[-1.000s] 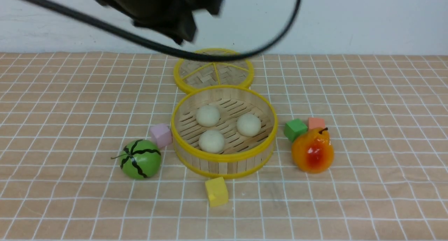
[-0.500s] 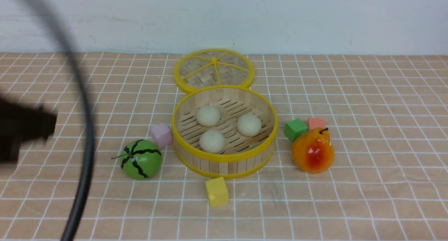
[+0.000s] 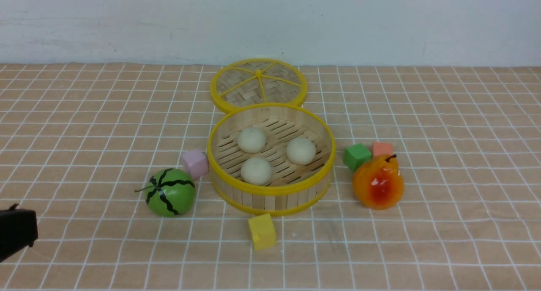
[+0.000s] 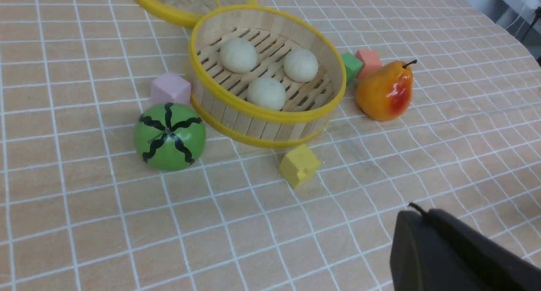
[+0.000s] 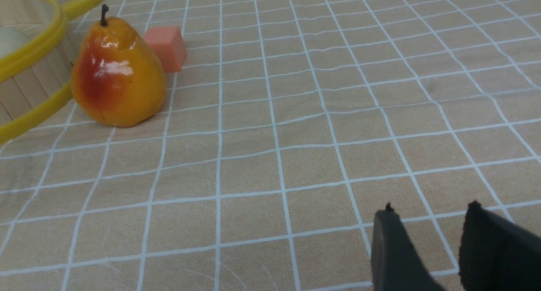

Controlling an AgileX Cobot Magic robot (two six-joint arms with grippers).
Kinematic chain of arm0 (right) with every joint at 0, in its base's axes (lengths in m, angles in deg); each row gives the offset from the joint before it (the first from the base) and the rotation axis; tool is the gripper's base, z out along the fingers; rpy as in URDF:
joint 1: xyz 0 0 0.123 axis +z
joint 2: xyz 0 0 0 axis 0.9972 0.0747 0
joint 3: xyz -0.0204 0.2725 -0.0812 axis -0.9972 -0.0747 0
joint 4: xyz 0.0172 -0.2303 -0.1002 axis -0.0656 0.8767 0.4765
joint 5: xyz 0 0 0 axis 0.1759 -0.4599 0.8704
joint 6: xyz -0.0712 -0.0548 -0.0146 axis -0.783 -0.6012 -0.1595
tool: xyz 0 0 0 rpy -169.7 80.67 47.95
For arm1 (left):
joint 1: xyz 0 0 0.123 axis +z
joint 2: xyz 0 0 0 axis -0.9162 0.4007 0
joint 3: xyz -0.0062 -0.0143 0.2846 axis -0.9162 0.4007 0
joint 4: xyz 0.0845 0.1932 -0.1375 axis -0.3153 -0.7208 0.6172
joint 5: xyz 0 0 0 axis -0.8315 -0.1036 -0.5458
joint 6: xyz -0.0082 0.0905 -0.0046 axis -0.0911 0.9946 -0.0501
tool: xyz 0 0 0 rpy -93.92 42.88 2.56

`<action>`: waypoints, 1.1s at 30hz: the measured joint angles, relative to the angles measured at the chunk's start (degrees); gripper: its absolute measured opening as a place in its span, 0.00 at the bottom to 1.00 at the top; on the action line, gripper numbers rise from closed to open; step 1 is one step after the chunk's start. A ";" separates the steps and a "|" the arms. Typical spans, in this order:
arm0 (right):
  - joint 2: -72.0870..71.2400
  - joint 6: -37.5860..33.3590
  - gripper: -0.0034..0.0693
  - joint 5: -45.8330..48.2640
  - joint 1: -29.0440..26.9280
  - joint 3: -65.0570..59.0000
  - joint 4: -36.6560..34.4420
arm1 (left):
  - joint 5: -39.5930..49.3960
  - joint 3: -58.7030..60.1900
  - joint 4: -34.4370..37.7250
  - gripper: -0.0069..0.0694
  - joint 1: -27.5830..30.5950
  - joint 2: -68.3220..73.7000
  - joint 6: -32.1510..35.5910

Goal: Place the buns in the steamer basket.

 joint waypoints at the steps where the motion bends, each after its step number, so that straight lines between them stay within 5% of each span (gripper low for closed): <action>1: 0.00 0.00 0.38 0.00 0.00 0.00 0.00 | 0.00 0.00 0.00 0.07 0.00 0.00 0.00; 17: 0.00 0.00 0.38 0.00 0.00 0.00 0.00 | -14.10 7.42 -4.67 0.07 1.28 -5.06 -0.05; 28: 0.00 0.00 0.38 0.00 0.00 0.00 0.00 | -23.35 31.77 -5.63 0.07 23.47 -22.21 -1.39; 33: 0.00 0.00 0.38 0.00 0.00 0.00 0.00 | -24.14 39.83 -3.29 0.07 26.41 -27.48 -1.59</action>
